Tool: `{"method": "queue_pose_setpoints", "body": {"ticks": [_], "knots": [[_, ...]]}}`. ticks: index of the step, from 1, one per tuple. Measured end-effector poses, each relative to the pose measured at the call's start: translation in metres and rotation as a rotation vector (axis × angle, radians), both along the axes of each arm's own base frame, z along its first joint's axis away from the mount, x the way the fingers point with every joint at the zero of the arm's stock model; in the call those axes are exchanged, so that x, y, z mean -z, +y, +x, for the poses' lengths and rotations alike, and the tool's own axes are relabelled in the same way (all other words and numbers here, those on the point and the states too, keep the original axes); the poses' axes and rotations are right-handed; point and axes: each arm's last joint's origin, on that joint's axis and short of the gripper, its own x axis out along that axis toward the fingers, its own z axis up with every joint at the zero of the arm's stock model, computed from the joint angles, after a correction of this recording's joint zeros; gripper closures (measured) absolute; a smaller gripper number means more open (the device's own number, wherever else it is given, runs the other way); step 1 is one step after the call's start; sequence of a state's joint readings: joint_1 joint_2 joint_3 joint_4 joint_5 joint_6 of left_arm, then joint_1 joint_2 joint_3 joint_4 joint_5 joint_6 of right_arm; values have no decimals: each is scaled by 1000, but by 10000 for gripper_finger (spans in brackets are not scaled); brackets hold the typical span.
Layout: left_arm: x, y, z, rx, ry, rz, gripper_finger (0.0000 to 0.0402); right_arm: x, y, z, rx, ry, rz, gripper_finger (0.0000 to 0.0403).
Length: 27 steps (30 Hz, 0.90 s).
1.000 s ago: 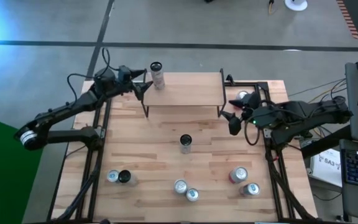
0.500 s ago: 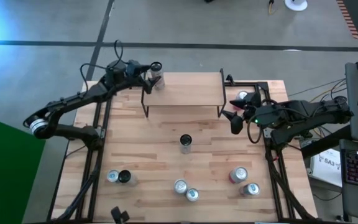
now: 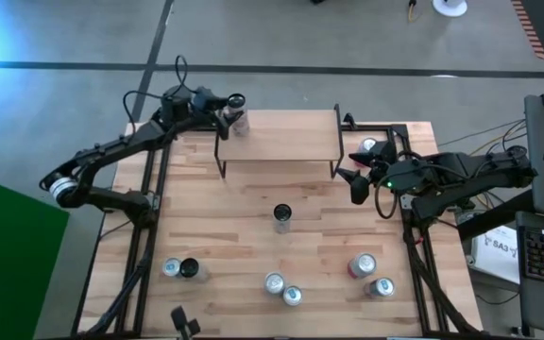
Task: Place canned beverage on shelf
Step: Put the top white-pink soda can on the shelf
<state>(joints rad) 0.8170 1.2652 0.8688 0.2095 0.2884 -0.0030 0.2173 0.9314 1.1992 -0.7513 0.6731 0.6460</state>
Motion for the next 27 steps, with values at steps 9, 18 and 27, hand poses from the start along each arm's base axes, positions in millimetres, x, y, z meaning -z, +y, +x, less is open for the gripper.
{"method": "queue_pose_setpoints", "body": {"ticks": [9,18,27], "knots": [[5,22,-16,92,-22,-1,142,0,0,0,8,-4,3,120],[4,33,-21,116,6,63,138,0,0,0,25,-21,31,120],[-16,57,-5,149,139,28,137,2,0,2,32,-22,42,121]]}}
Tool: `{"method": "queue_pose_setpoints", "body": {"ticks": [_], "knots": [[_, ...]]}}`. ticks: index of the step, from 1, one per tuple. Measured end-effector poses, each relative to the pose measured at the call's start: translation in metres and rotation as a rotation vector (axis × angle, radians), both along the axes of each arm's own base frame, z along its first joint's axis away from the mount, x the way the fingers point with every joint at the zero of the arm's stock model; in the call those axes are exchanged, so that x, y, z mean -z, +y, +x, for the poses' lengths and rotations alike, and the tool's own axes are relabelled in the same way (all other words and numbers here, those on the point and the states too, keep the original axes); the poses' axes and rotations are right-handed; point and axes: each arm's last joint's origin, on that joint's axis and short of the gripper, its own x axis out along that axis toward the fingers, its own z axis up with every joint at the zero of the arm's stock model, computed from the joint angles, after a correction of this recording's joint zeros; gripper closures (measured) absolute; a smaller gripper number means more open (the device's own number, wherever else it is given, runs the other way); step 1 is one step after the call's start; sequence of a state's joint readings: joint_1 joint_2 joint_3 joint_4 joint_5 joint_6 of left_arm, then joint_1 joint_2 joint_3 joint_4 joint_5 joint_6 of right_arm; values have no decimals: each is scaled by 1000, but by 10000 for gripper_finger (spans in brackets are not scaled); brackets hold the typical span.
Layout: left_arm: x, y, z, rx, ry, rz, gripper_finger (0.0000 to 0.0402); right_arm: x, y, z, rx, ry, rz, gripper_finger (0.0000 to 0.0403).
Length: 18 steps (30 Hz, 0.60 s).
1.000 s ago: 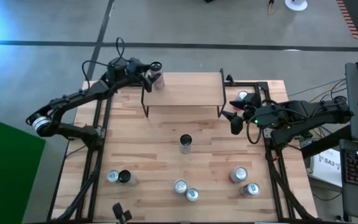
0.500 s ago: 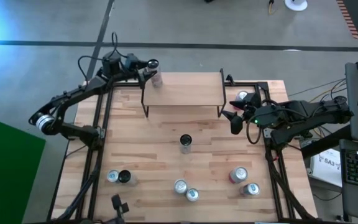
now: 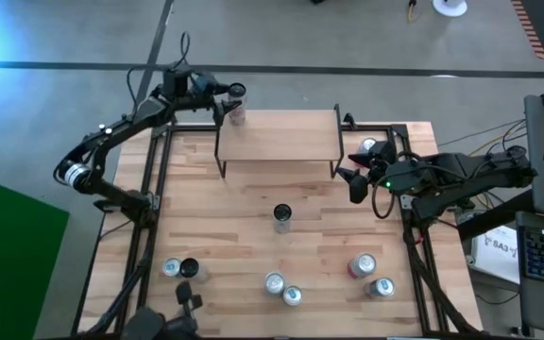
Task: Place canned beverage on shelf
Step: Put the top white-pink soda can on the shelf
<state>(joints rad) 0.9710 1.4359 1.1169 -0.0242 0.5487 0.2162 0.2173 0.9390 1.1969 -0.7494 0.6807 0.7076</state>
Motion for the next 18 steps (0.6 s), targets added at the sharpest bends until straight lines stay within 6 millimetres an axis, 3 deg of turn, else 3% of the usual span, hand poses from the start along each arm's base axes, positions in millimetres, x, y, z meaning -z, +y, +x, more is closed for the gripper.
{"method": "queue_pose_setpoints", "body": {"ticks": [8,18], "knots": [[-2,18,6,62,-28,-114,137,1,0,2,8,0,12,120],[3,5,-10,64,-23,-92,137,2,0,3,24,10,-20,119]]}}
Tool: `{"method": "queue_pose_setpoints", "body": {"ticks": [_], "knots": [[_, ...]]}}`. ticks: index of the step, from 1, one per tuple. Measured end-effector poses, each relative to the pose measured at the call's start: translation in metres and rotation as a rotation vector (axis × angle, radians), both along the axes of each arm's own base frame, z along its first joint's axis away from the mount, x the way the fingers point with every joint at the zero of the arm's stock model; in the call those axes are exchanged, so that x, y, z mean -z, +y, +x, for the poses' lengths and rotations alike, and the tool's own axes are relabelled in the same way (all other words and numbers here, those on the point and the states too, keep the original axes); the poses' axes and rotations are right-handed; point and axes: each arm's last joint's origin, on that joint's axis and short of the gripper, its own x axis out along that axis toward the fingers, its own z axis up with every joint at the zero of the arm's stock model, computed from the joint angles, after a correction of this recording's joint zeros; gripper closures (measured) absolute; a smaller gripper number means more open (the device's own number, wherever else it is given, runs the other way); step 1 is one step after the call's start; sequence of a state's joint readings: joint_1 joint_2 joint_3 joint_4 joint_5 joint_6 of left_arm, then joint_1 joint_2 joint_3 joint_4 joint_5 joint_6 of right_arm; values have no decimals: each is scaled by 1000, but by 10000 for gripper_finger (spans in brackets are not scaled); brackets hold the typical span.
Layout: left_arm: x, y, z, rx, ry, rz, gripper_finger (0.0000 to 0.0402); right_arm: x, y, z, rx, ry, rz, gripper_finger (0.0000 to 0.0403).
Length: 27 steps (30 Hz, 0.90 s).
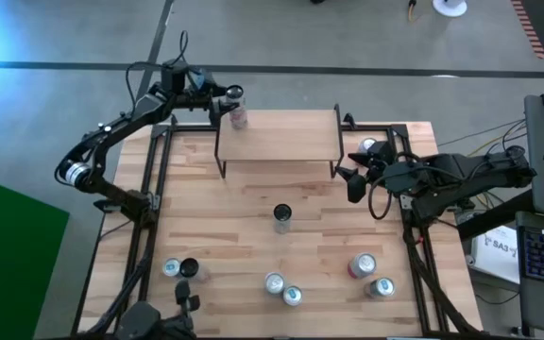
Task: Place canned beverage on shelf
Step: Put the top white-pink soda can on the shelf
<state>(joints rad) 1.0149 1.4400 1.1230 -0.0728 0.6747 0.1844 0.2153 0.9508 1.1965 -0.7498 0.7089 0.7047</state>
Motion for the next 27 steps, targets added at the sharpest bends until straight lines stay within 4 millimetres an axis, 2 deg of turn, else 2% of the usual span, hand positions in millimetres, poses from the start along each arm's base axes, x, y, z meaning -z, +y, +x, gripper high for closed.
{"method": "queue_pose_setpoints", "body": {"ticks": [4,17,23,27], "knots": [[4,-5,-4,4,-11,44,137,0,-2,0,8,4,-7,119],[4,-2,-6,-12,-24,60,136,-1,-2,1,5,-8,8,119],[2,-2,-6,-18,-29,47,117,-1,-2,1,-14,-3,13,119],[-7,-4,-7,-19,-49,71,97,-1,-2,1,-19,-2,16,119]]}}
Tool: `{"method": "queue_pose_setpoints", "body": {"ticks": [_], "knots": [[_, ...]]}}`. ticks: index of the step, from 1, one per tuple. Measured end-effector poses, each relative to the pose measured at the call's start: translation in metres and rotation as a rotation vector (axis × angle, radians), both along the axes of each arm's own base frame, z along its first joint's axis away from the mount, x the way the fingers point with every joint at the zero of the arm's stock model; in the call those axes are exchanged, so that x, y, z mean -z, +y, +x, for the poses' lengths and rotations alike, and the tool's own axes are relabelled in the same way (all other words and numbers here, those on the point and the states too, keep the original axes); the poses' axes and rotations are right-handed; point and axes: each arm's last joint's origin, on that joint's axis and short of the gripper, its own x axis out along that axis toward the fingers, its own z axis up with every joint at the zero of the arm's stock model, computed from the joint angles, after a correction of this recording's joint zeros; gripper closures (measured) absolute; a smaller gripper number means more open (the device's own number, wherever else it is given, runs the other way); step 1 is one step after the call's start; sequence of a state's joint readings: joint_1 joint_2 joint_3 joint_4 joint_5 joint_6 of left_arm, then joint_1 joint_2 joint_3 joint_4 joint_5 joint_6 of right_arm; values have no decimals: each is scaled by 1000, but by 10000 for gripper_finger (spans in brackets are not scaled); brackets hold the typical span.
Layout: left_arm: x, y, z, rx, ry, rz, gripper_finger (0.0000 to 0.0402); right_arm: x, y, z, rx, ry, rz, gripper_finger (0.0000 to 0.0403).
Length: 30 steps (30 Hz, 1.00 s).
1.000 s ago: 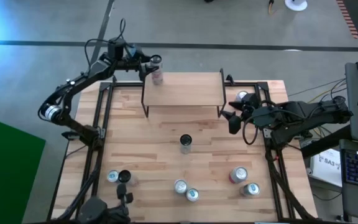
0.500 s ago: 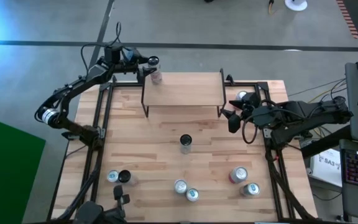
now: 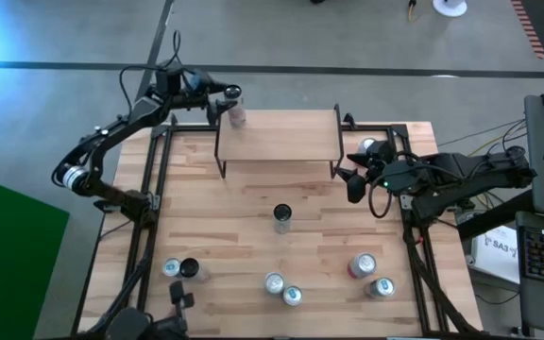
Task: Place canned beverage on shelf
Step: Put the top white-pink soda can on the shelf, then put the top white-pink soda can on the shelf aligned with the other white-pink soda can
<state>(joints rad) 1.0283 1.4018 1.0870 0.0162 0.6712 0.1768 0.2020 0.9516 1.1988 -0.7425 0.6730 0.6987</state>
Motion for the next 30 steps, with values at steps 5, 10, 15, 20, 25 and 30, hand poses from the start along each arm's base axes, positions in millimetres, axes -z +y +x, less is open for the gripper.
{"method": "queue_pose_setpoints", "body": {"ticks": [5,10,15,20,25,30], "knots": [[-10,-2,-2,-4,-17,7,73,0,0,0,0,-1,0,119],[-25,-10,-7,1,5,-9,58,0,0,0,0,0,0,119],[-46,-25,-16,20,64,19,57,4,1,5,15,1,25,119],[-77,-43,-27,28,98,38,57,16,5,22,-89,85,-4,119],[-113,-64,-40,-8,131,48,57,31,12,55,-123,91,-39,121],[-128,-80,-48,-2,179,-39,57,54,25,89,-164,123,-71,122]]}}
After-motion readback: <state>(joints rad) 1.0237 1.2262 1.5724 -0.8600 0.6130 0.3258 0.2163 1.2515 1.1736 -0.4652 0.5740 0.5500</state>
